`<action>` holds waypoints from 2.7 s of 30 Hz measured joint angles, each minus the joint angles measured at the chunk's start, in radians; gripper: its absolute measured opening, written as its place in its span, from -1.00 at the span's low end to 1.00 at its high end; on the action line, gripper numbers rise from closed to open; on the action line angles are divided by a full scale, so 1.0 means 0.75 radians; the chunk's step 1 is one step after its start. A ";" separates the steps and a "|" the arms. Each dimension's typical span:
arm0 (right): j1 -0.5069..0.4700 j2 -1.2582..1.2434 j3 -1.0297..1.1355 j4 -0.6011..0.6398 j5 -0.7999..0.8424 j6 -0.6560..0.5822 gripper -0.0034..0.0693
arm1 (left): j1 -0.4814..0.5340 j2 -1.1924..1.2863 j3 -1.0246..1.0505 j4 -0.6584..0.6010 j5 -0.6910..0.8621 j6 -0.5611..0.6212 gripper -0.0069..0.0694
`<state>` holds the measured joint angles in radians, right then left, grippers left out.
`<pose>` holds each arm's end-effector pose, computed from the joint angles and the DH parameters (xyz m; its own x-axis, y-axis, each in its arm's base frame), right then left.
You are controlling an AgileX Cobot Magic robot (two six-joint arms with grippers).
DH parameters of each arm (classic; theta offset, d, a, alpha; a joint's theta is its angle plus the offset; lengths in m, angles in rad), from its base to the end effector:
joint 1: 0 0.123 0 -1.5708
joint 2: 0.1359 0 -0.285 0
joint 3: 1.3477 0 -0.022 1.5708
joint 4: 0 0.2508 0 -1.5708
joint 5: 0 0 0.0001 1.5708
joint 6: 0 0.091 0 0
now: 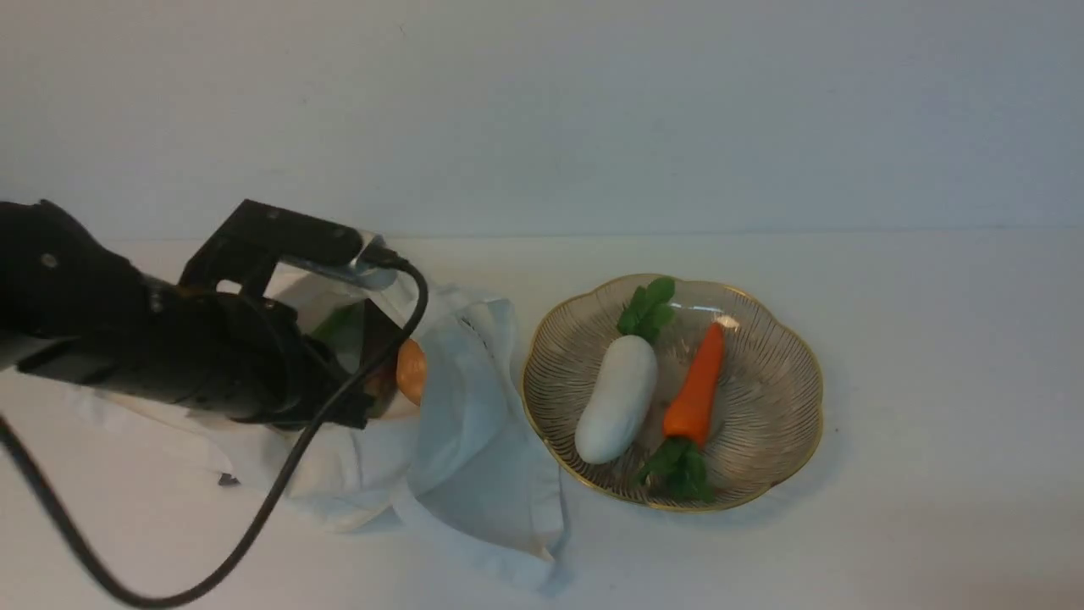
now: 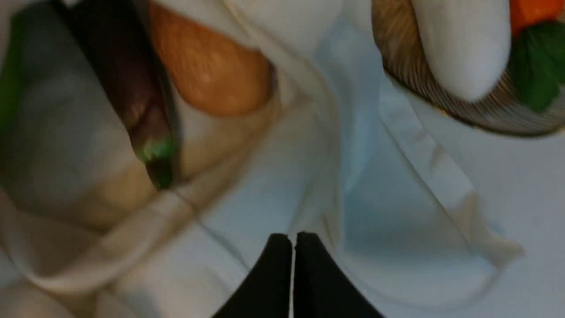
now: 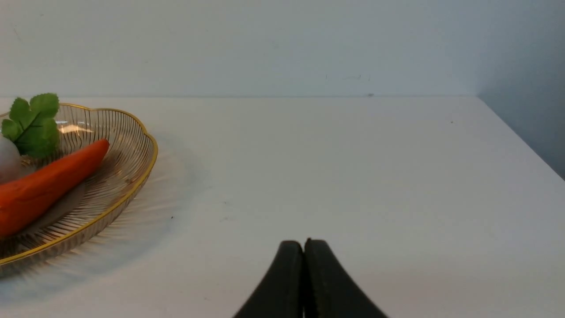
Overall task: Take vegetables from cloth bag on white table place on plate.
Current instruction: 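Reach into the cloth bag and grasp the potato inside with the left gripper, then take the potato out of the bag and place it on the plate with the left gripper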
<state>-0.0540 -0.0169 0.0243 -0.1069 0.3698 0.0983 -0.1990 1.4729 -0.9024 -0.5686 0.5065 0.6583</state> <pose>0.0522 -0.0063 0.1728 -0.2838 0.0139 -0.9588 0.0905 0.9958 -0.0123 0.2857 -0.0819 0.2408 -0.7204 0.2912 -0.6295 0.4576 0.8815 -0.1159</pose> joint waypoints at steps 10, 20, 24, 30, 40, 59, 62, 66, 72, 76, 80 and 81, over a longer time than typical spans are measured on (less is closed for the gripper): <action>0.000 0.000 0.000 0.000 0.000 0.000 -0.93 | -0.015 0.272 -0.082 -0.039 -0.269 0.084 -0.61; 0.000 0.000 0.000 0.000 0.000 0.000 -0.93 | -0.017 0.431 -0.176 -0.281 -0.283 0.091 0.53; 0.000 0.000 0.000 0.000 0.000 0.000 -0.93 | -0.017 0.467 -0.196 -0.309 -0.286 0.096 0.74; 0.000 0.000 0.000 0.000 0.000 0.000 -0.93 | -0.017 0.512 -0.235 -0.339 -0.288 0.121 0.77; 0.000 0.000 0.000 0.000 0.000 0.000 -0.93 | -0.113 0.592 -0.247 -0.379 -0.435 0.300 0.77; 0.000 0.000 0.000 0.000 0.000 0.000 -0.93 | -0.124 0.552 -0.251 -0.414 -0.349 0.326 0.47; 0.000 0.000 0.000 0.000 0.000 0.000 -0.93 | -0.124 0.470 -0.251 -0.409 -0.223 0.294 0.47; 0.000 0.000 0.000 0.000 0.000 0.000 -0.93 | -0.107 0.418 -0.251 -0.364 -0.094 0.241 0.47; 0.000 0.000 0.000 0.000 0.000 0.000 -0.93 | -0.003 0.405 -0.251 -0.152 0.124 0.020 0.47; 0.000 0.000 0.000 0.000 0.000 0.000 -0.93 | 0.072 0.400 -0.251 0.066 0.230 -0.176 0.47; 0.000 0.000 0.000 0.000 0.000 0.000 -0.93 | 0.131 0.342 -0.251 0.230 0.356 -0.327 0.47; 0.000 0.000 0.000 0.000 0.000 0.000 -0.93 | 0.137 0.318 -0.251 0.249 0.386 -0.348 0.47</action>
<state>-0.0540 -0.0169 0.0243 -0.1069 0.3698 0.0983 -0.0962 1.7116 -1.0904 -0.3819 0.7963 0.3976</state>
